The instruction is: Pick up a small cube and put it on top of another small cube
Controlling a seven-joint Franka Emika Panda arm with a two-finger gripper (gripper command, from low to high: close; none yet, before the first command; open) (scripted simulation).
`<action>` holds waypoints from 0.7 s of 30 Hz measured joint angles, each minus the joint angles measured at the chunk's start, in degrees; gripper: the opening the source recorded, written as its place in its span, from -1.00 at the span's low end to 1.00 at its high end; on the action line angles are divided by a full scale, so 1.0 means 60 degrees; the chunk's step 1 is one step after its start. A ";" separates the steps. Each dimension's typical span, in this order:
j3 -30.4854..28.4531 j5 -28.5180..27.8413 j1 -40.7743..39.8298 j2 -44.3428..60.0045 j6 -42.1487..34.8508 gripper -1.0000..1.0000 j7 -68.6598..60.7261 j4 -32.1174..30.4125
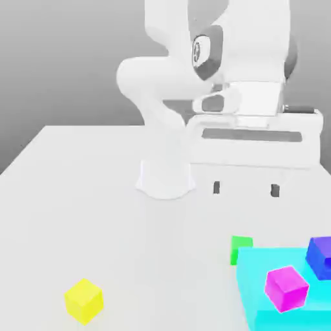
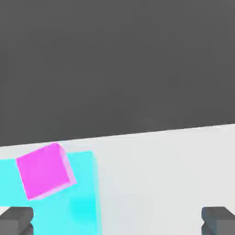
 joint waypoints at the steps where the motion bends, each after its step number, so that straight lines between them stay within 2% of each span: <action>1: 0.0154 -0.0014 0.0082 0.0418 0.0294 0.00 0.0327 -0.0271; 5: 0.0485 0.0190 0.0717 0.1712 0.1264 0.00 0.1158 -0.1089; 8: 0.0177 -0.0468 0.0803 0.2332 0.1725 0.00 0.1774 -0.1049; 15: -0.1664 -0.2510 0.2150 0.3695 0.2719 0.00 0.3327 -0.0718; 18: -0.2741 -0.2868 0.3129 0.4266 0.3192 0.00 0.3585 -0.0622; 19: -0.2977 -0.3018 0.3325 0.4414 0.3309 -1.00 0.3688 -0.0596; 21: -0.2977 -0.3019 0.3325 0.4414 0.3311 -1.00 0.3690 -0.0596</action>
